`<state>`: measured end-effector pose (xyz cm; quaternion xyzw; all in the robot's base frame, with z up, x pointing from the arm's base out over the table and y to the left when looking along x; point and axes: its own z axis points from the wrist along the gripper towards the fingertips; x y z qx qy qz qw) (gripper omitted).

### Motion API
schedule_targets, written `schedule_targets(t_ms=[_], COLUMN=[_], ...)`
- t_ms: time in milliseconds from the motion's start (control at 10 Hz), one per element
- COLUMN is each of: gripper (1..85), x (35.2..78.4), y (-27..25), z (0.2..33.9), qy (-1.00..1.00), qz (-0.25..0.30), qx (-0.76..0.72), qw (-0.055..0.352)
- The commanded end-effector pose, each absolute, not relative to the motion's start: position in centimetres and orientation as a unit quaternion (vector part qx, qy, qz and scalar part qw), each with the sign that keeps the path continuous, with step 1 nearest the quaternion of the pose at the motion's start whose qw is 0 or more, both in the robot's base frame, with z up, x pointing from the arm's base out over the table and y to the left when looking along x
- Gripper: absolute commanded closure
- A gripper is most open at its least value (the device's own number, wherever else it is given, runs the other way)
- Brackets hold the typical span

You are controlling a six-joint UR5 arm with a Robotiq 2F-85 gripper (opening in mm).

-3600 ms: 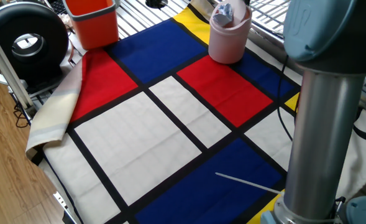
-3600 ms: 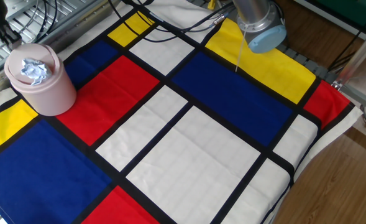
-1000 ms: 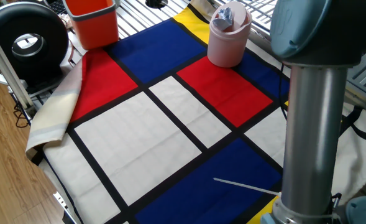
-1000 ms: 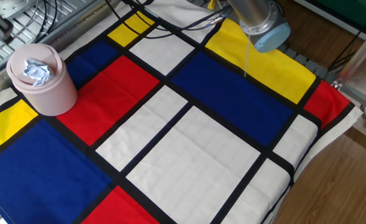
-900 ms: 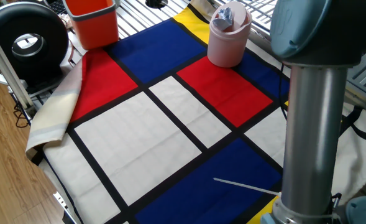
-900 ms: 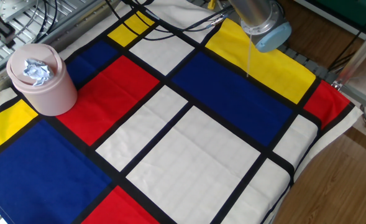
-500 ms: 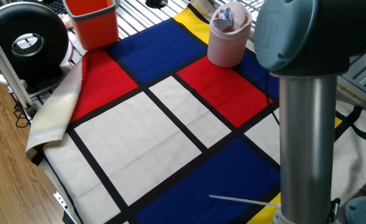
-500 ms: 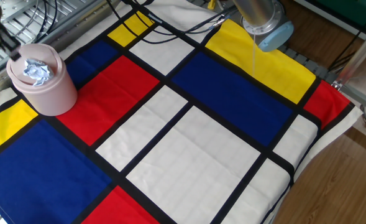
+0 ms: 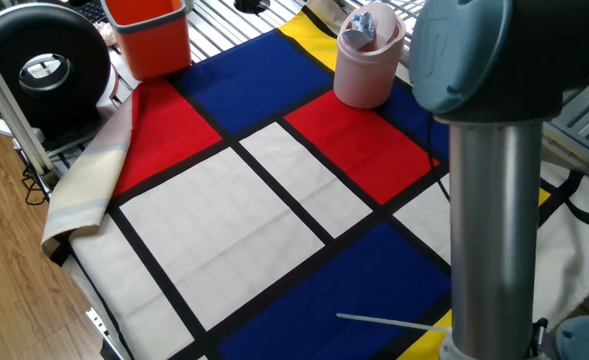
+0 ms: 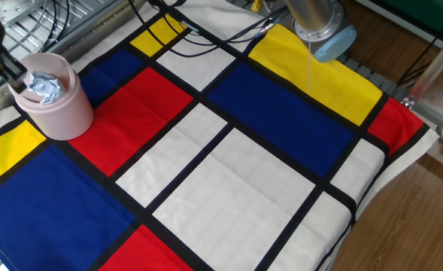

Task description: Put the garbage in the trash can

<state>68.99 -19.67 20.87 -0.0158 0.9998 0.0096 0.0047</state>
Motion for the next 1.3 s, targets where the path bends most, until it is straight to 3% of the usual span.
schedule_targets(t_ms=[0, 1200], gripper=[84.7, 84.7], x=[69.2, 65.9], y=[-18.9, -20.7], z=[19.1, 17.0], qy=[0.999, 0.999], qz=[0.021, 0.011], qx=[-0.020, -0.017], qw=[0.020, 0.037])
